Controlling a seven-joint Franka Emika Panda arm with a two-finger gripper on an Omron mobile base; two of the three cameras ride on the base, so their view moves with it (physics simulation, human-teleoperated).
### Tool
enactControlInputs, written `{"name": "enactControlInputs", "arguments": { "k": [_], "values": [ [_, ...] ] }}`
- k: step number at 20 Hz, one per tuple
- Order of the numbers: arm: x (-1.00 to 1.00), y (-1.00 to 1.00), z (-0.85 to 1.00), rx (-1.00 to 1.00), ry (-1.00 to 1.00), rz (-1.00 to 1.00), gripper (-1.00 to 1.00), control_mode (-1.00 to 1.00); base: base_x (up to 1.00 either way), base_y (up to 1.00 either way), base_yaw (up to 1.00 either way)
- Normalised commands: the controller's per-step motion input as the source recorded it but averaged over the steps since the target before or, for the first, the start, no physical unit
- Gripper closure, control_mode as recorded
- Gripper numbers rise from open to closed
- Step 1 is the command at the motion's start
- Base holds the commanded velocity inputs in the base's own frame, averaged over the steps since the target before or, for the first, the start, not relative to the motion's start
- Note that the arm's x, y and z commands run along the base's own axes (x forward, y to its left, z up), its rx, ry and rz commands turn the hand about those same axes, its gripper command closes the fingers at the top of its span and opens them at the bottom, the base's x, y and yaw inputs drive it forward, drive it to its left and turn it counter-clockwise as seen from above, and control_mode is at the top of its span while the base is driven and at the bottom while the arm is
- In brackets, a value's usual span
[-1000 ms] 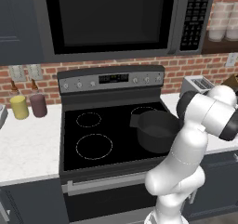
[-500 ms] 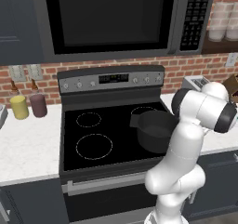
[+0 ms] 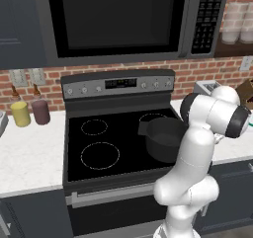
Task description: Put the lemon wedge and cucumber in the pot. Retrieve the spatula and lightly stir the vegetables in the pot.
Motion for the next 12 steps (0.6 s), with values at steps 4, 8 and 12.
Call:
{"name": "enactControlInputs", "arguments": {
  "k": [4,8,12],
  "values": [
    [-0.11,0.0,0.32,0.0,0.0,0.01,1.0,-1.0,0.0,0.0,0.0],
    [-0.61,-0.15,0.74,-0.02,-0.07,0.15,1.0,-1.0,0.0,0.0,0.0],
    [-1.0,-0.19,0.97,-0.22,-0.28,0.21,1.0,-1.0,0.0,0.0,0.0]
  ]
}}
